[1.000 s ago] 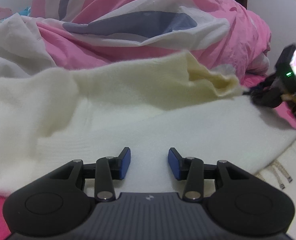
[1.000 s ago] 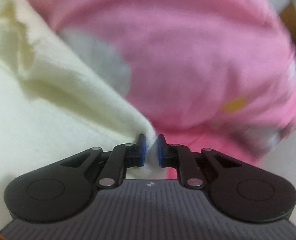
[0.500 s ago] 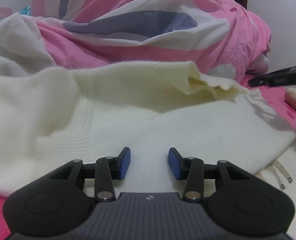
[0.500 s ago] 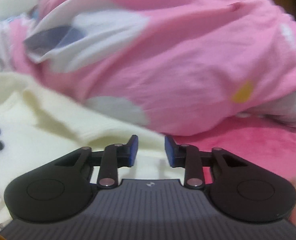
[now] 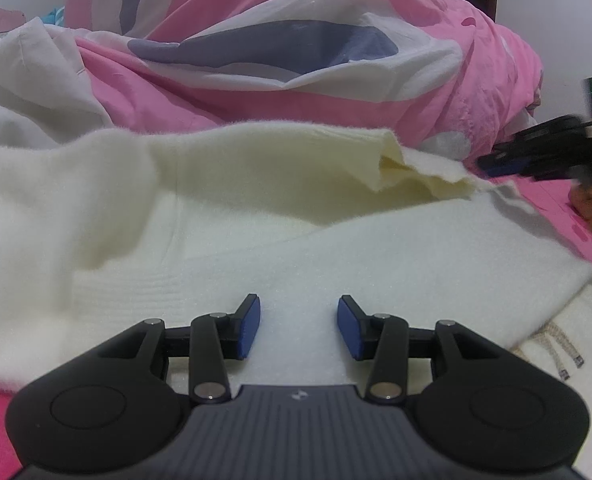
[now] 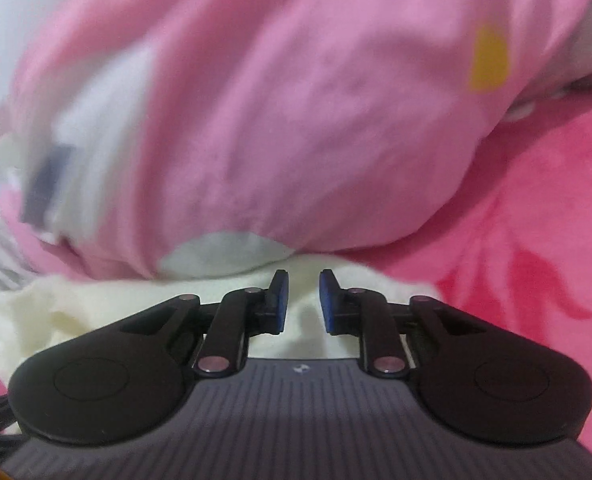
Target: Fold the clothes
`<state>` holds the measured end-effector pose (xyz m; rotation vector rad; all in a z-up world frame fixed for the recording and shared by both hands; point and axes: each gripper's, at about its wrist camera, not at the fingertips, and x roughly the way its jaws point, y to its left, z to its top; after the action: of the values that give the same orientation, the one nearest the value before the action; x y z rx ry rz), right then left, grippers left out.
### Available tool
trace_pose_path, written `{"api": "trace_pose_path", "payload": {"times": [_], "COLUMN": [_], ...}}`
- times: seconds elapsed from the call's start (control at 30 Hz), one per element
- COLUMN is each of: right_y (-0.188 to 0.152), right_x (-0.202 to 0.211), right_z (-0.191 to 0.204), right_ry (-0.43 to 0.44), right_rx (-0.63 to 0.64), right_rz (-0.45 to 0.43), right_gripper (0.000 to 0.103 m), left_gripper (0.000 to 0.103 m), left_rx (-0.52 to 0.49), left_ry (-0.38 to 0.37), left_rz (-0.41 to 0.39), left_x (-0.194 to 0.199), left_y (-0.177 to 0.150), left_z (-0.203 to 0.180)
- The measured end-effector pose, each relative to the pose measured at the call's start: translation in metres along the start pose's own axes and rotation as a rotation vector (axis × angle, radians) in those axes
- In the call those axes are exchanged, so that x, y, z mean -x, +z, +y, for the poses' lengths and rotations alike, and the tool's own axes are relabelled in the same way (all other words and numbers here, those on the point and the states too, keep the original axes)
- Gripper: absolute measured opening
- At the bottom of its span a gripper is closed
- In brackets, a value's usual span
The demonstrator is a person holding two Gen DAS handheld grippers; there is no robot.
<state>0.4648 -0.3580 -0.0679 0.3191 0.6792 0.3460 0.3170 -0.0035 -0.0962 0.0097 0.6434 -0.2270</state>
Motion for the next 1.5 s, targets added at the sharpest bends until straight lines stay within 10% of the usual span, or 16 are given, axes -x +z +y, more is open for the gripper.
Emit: {"api": "trace_pose_path", "payload": {"times": [0.27, 0.53, 0.83, 1.1, 1.5], "right_y": [-0.033, -0.067, -0.16, -0.243, -0.284], "right_x": [0.034, 0.118, 0.27, 0.251, 0.299], "right_z": [0.008, 0.016, 0.03, 0.031, 0.081], "right_ry": [-0.084, -0.131, -0.178, -0.217, -0.199], "right_rx": [0.176, 0.077, -0.013, -0.033, -0.076], "right_rz": [0.122, 0.011, -0.062, 0.039, -0.088], "right_gripper": [0.015, 0.017, 0.028, 0.038, 0.076], "left_gripper": [0.045, 0.05, 0.058, 0.066, 0.076], "left_rx": [-0.004, 0.023, 0.116, 0.137, 0.155], "left_ry": [0.007, 0.002, 0.008, 0.032, 0.033], "left_rz": [0.0, 0.06, -0.005, 0.025, 0.091], "left_x": [0.001, 0.014, 0.156, 0.254, 0.267], "left_y": [0.0, 0.017, 0.037, -0.031, -0.115], "left_z": [-0.001, 0.004, 0.041, 0.072, 0.064]}}
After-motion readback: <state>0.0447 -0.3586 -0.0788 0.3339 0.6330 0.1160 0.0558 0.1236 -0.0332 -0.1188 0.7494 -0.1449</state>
